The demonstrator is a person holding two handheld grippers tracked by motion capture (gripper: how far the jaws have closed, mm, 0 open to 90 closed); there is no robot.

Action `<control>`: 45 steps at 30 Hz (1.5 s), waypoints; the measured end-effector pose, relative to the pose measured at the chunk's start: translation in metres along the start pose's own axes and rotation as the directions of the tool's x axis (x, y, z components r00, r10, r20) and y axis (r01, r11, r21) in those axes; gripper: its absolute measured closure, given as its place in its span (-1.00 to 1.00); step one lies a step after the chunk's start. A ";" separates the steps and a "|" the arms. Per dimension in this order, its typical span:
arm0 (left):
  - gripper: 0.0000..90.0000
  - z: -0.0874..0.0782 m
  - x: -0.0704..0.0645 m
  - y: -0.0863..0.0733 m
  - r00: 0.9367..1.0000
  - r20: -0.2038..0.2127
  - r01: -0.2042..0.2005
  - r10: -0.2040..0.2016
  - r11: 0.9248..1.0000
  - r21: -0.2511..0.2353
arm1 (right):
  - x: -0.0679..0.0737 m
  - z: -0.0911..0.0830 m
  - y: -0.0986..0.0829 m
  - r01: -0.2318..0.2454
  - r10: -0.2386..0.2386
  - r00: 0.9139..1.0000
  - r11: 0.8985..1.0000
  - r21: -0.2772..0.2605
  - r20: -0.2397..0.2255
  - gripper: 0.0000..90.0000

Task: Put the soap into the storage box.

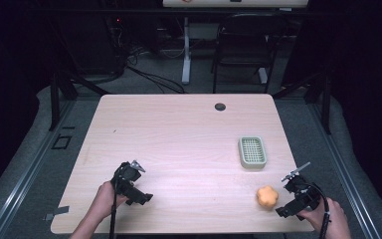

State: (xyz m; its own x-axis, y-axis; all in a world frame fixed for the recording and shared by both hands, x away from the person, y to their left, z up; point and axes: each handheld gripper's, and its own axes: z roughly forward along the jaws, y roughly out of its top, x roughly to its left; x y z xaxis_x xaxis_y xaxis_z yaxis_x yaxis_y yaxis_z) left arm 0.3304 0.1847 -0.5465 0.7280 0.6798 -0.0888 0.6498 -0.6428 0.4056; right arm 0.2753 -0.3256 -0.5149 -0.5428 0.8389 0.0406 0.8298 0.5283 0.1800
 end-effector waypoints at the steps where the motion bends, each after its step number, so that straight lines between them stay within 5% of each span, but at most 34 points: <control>1: -1.00 0.000 0.000 0.000 1.000 0.000 0.000 0.000 1.000 0.000 | 0.000 0.000 0.000 0.000 0.000 1.000 1.000 0.000 0.000 -0.98; 10: -1.00 0.000 0.000 0.000 1.000 0.001 -0.001 0.001 1.000 0.001 | 0.005 0.004 0.003 -0.016 0.016 1.000 1.000 -0.019 -0.005 -1.00; 16: -1.00 0.001 -0.001 0.001 1.000 0.008 -0.006 0.006 1.000 0.008 | 0.008 0.004 0.009 0.023 -0.023 1.000 1.000 0.016 -0.004 -1.00; 17: -1.00 0.001 -0.001 0.001 1.000 0.007 -0.006 0.006 1.000 0.008 | 0.011 0.007 0.009 0.002 -0.002 1.000 1.000 -0.016 -0.010 -1.00; 21: -1.00 0.001 -0.001 0.000 1.000 0.005 -0.004 0.004 1.000 0.003 | 0.012 0.007 0.015 0.035 -0.035 0.999 0.999 0.026 -0.007 -1.00; 23: -1.00 0.001 0.000 0.000 1.000 0.002 -0.003 0.003 1.000 0.006 | 0.014 0.010 0.015 0.009 -0.009 1.000 1.000 -0.004 -0.013 -1.00; 24: -1.00 0.001 -0.001 0.000 1.000 0.004 -0.003 0.003 1.000 0.004 | 0.013 0.007 0.018 0.050 -0.050 0.999 0.998 0.039 0.005 -1.00; 25: -1.00 0.001 -0.001 0.000 1.000 0.005 -0.004 0.004 1.000 0.003 | 0.016 0.012 0.017 0.004 -0.004 1.000 1.000 -0.021 -0.008 -1.00; 26: -1.00 0.001 -0.001 0.000 1.000 0.004 -0.005 0.005 1.000 0.003 | 0.014 0.008 0.022 0.063 -0.064 0.998 0.996 0.055 0.005 -1.00; 28: -1.00 0.001 -0.001 0.000 1.000 0.004 -0.004 0.004 1.000 0.004 | 0.021 0.018 0.020 -0.029 0.029 1.000 0.997 -0.072 -0.007 -1.00; 29: -1.00 0.001 -0.001 0.000 1.000 0.004 -0.004 0.004 1.000 0.004 | 0.014 0.007 0.029 0.106 -0.108 0.994 0.990 0.090 0.018 -1.00; 30: -1.00 0.001 -0.001 0.000 1.000 0.004 -0.003 0.003 1.000 0.003 | 0.016 0.011 0.029 0.073 -0.073 0.997 0.997 0.040 0.015 -1.00; 35: -1.00 0.001 -0.001 0.000 1.000 0.004 -0.004 0.004 1.000 0.004 | 0.017 0.014 0.034 0.081 -0.081 0.997 0.996 0.038 0.015 -1.00; 36: -1.00 0.001 -0.001 0.000 1.000 0.004 -0.004 0.004 1.000 0.005 | 0.020 0.019 0.032 0.029 -0.028 1.000 0.999 -0.034 0.006 -1.00; 39: -1.00 0.001 -0.001 0.001 1.000 0.005 -0.006 0.006 1.000 0.012 | 0.018 0.017 0.039 0.077 -0.078 0.997 0.997 0.020 0.021 -1.00; 45: -1.00 0.001 -0.001 0.001 1.000 0.004 -0.008 0.008 1.000 0.012 | 0.021 0.023 0.047 0.075 -0.076 0.997 0.997 0.016 0.010 -1.00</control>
State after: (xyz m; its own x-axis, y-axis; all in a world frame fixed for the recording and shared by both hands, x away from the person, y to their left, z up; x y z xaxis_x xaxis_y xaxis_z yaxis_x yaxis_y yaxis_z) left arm 0.3305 0.1832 -0.5470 0.7339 0.6733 -0.0893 0.6466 -0.6523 0.3955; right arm 0.3056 -0.2805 -0.5285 -0.6027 0.7978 0.0168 0.7884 0.5920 0.1673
